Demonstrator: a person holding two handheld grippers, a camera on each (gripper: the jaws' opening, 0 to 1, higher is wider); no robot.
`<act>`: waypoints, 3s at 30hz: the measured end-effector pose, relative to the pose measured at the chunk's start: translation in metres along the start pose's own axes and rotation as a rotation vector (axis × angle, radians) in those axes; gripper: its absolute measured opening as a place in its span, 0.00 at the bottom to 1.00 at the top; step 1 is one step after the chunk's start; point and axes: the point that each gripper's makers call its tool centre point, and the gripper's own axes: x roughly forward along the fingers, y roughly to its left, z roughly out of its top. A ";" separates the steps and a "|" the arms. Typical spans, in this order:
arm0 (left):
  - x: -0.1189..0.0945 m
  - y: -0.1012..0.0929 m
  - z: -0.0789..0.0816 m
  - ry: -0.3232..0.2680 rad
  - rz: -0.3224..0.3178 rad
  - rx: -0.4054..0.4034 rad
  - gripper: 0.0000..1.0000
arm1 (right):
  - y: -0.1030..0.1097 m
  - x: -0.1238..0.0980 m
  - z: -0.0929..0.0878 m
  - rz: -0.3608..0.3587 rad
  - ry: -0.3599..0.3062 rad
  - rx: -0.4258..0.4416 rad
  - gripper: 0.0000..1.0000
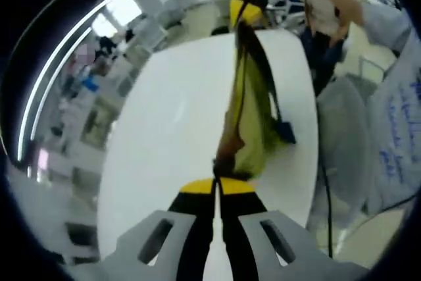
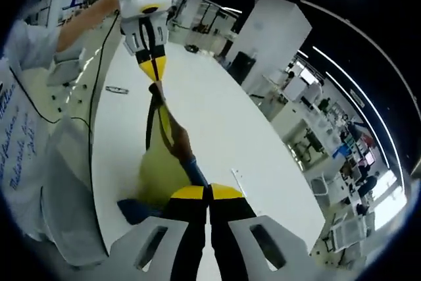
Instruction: Fold the garment on the visible template until the final outline fits inside the template.
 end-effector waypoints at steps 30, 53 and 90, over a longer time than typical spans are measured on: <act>-0.116 -0.079 0.039 -0.019 0.092 0.130 0.00 | 0.059 -0.112 0.058 -0.041 -0.074 -0.155 0.01; -0.125 -0.155 0.028 0.060 0.022 0.130 0.00 | 0.145 -0.130 0.046 0.077 -0.063 -0.212 0.01; 0.088 -0.065 -0.061 0.159 -0.136 -0.091 0.00 | 0.090 0.083 -0.097 0.245 0.141 0.096 0.01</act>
